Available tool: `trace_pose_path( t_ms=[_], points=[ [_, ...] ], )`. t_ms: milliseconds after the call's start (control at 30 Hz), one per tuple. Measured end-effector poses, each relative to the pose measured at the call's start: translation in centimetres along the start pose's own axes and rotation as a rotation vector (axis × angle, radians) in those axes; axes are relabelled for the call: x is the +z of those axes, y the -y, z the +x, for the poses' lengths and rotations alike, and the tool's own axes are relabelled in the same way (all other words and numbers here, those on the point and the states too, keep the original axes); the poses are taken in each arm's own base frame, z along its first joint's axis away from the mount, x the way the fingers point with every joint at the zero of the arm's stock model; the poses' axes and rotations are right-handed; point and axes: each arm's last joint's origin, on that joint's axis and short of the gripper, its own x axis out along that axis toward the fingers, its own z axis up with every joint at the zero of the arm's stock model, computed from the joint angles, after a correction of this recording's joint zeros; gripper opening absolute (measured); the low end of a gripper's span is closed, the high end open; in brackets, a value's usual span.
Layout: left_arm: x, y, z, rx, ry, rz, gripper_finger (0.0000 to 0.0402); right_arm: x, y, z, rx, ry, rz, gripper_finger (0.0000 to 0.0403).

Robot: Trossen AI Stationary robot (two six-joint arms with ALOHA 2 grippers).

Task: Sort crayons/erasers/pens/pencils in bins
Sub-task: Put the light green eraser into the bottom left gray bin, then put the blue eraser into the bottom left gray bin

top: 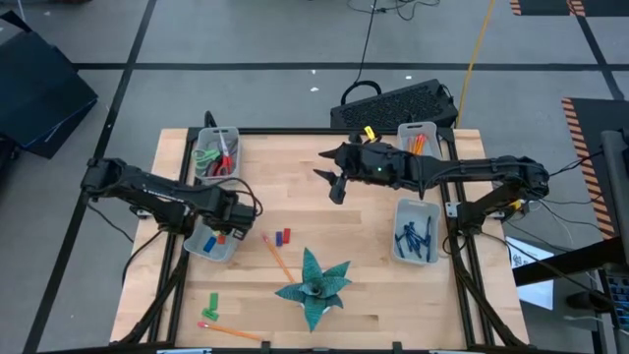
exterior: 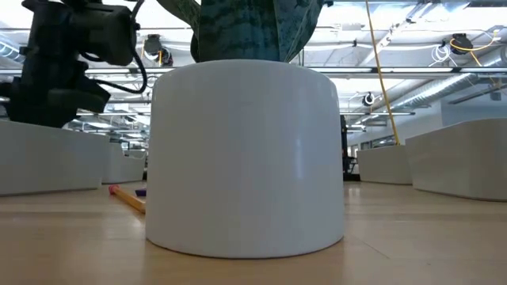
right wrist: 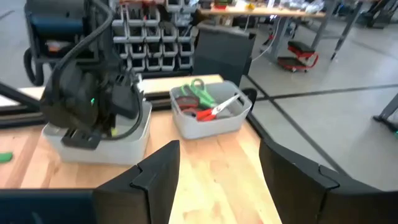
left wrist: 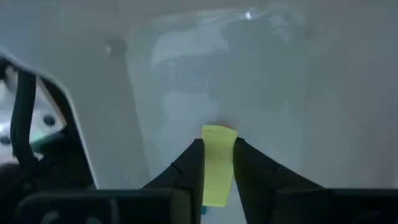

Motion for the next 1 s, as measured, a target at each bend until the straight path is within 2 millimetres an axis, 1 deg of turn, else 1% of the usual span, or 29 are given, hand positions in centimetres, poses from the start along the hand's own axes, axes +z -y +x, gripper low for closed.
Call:
trace_pose_path(
  t_ms=[67, 200, 267, 333, 400, 500, 600, 700, 800, 900, 1000],
  points=[
    [-0.1, -0.2, 0.1, -0.002, -0.001, -0.008, 0.0101, -0.3, 0.0, 0.0, 0.002, -0.028, -0.001, 0.0212],
    [-0.1, -0.4, -0.1, -0.015, 0.001, 0.032, 0.0162, -0.7, 0.0, 0.0, 0.004, -0.069, -0.007, 0.0212],
    [-0.2, -0.6, -0.4, -0.037, -0.024, 0.039, 0.0190, -1.0, 0.1, 0.0, 0.001, -0.100, 0.008, 0.0212],
    [-0.1, -0.5, -1.2, -0.076, -0.032, 0.044, 0.0211, -1.5, 0.3, 0.0, -0.007, -0.154, 0.039, 0.0212],
    [0.2, -0.2, -2.6, -0.127, 0.024, 0.042, 0.0222, -2.2, 0.7, 0.0, -0.001, -0.224, 0.061, 0.0212],
    [1.0, 0.2, -4.9, -0.166, 0.176, 0.032, 0.0220, -3.6, 1.5, 0.6, -0.043, -0.336, 0.103, 0.0212],
    [1.9, 0.6, -7.4, -0.209, 0.318, 0.010, 0.0210, -5.3, 2.8, 2.1, -0.115, -0.423, 0.235, 0.0212],
    [2.5, 0.8, -9.4, -0.248, 0.407, 0.022, 0.0200, -7.5, 3.9, 4.1, -0.189, -0.503, 0.335, 0.0212],
    [3.0, 0.6, -11.0, -0.254, 0.455, 0.046, 0.0191, -10.2, 4.8, 6.3, -0.229, -0.590, 0.409, 0.0212],
    [3.9, -0.1, -12.5, -0.239, 0.501, 0.012, 0.0185, -13.0, 5.4, 8.5, -0.241, -0.670, 0.495, 0.0212],
    [4.9, -0.6, -13.7, -0.247, 0.543, -0.013, 0.0181, -15.9, 5.7, 10.2, -0.288, -0.736, 0.493, 0.0212]
  ],
)
